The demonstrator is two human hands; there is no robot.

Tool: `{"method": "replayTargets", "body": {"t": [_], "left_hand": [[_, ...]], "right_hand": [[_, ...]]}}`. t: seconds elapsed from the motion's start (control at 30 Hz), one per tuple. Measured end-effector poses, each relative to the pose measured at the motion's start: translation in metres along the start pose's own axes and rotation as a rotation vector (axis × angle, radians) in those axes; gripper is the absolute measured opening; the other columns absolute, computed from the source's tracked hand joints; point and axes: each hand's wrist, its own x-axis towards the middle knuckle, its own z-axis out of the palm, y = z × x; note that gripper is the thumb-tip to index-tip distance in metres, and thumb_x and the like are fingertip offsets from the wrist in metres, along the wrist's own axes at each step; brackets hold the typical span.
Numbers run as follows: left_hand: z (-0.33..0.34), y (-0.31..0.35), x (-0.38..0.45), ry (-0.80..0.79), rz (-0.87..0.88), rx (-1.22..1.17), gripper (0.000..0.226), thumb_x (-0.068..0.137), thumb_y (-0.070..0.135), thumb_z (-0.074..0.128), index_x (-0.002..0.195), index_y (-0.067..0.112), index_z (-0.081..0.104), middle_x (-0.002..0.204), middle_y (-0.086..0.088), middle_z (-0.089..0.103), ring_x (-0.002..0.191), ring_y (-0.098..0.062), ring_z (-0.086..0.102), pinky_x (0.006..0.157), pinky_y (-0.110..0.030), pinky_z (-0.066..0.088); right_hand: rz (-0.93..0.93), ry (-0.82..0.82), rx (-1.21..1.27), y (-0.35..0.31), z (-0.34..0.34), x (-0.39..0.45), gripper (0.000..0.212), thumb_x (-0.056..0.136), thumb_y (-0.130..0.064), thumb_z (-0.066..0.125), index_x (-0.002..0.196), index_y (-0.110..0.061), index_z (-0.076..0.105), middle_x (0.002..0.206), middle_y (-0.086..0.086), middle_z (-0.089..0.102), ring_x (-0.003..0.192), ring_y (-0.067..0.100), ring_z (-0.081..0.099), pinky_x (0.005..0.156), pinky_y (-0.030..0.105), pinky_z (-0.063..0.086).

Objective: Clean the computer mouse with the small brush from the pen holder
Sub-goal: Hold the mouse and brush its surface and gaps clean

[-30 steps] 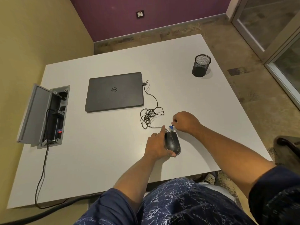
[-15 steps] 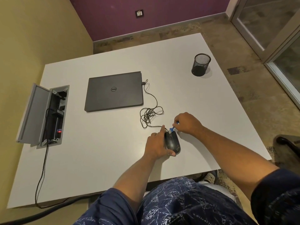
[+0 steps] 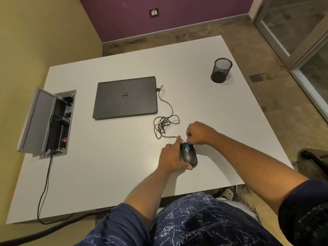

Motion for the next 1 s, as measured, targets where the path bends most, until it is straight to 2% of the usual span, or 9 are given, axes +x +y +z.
{"method": "replayTargets", "body": {"t": [0.07,0.23,0.33,0.43,0.57,0.73,0.8,0.93,1.0], "left_hand": [[0.000,0.000,0.000,-0.002,-0.004,0.000,0.143,0.048,0.069,0.087,0.160,0.020,0.014,0.142,0.002,0.056,0.122,-0.030,0.053,0.098,-0.041,0.043],[0.001,-0.001,0.001,0.000,0.004,0.001,0.144,0.047,0.070,0.087,0.160,0.019,0.014,0.141,0.002,0.057,0.122,-0.030,0.054,0.098,-0.041,0.044],[0.002,-0.002,0.000,0.005,0.005,-0.004,0.144,0.048,0.071,0.087,0.160,0.018,0.014,0.143,0.001,0.056,0.125,-0.030,0.053,0.100,-0.041,0.043],[0.002,-0.003,0.000,0.012,-0.001,-0.009,0.145,0.049,0.070,0.088,0.161,0.015,0.015,0.146,-0.001,0.054,0.129,-0.030,0.052,0.102,-0.043,0.043],[0.003,-0.004,-0.001,0.010,-0.003,-0.009,0.146,0.051,0.070,0.088,0.162,0.012,0.012,0.152,-0.002,0.048,0.134,-0.029,0.047,0.106,-0.044,0.040],[0.004,-0.004,-0.002,0.017,-0.010,-0.018,0.147,0.051,0.071,0.088,0.162,0.014,0.009,0.150,-0.005,0.049,0.132,-0.028,0.048,0.105,-0.042,0.041],[0.003,-0.004,-0.002,0.015,-0.010,-0.024,0.148,0.051,0.069,0.088,0.162,0.014,0.008,0.151,-0.005,0.048,0.132,-0.028,0.047,0.105,-0.043,0.040],[0.003,-0.004,-0.002,0.017,-0.005,-0.022,0.148,0.051,0.067,0.089,0.162,0.013,0.008,0.150,-0.003,0.049,0.132,-0.029,0.048,0.105,-0.044,0.042],[0.003,-0.004,-0.002,0.014,-0.012,-0.020,0.148,0.051,0.068,0.089,0.162,0.014,0.008,0.149,-0.003,0.049,0.131,-0.028,0.048,0.105,-0.043,0.042]], "right_hand": [[0.020,0.042,0.015,0.002,0.002,0.002,0.021,0.077,-0.018,0.066,0.057,-0.017,0.059,0.059,0.000,0.057,0.063,0.023,0.057,0.057,0.032,0.045],[0.101,0.157,0.051,0.007,0.010,0.004,0.023,0.091,-0.025,0.060,0.089,-0.007,0.075,0.086,0.010,0.072,0.079,0.028,0.067,0.072,0.040,0.058],[0.135,0.217,0.125,0.011,0.012,0.005,0.021,0.089,-0.025,0.061,0.083,-0.009,0.074,0.083,0.008,0.073,0.077,0.027,0.066,0.070,0.037,0.055],[0.089,0.159,0.208,0.015,0.012,0.003,0.019,0.082,-0.024,0.068,0.073,-0.008,0.072,0.076,0.010,0.073,0.071,0.024,0.064,0.063,0.034,0.049],[0.014,0.025,0.243,0.017,0.014,-0.001,0.019,0.081,-0.022,0.072,0.077,-0.004,0.075,0.078,0.010,0.075,0.075,0.027,0.066,0.067,0.039,0.053],[0.067,0.199,0.237,0.015,0.021,0.001,0.022,0.090,-0.031,0.071,0.092,-0.010,0.077,0.093,0.006,0.075,0.088,0.025,0.067,0.080,0.039,0.055],[0.037,0.177,0.245,0.016,0.021,0.002,0.020,0.088,-0.028,0.071,0.089,-0.009,0.077,0.092,0.006,0.075,0.087,0.024,0.067,0.079,0.038,0.054],[-0.036,-0.025,0.198,0.014,0.021,-0.003,0.019,0.084,-0.028,0.074,0.080,-0.009,0.077,0.079,0.006,0.074,0.076,0.022,0.065,0.071,0.037,0.053],[-0.027,0.041,0.185,0.012,0.023,-0.003,0.020,0.087,-0.030,0.072,0.086,-0.011,0.077,0.084,0.005,0.074,0.081,0.024,0.066,0.074,0.039,0.054]]}}
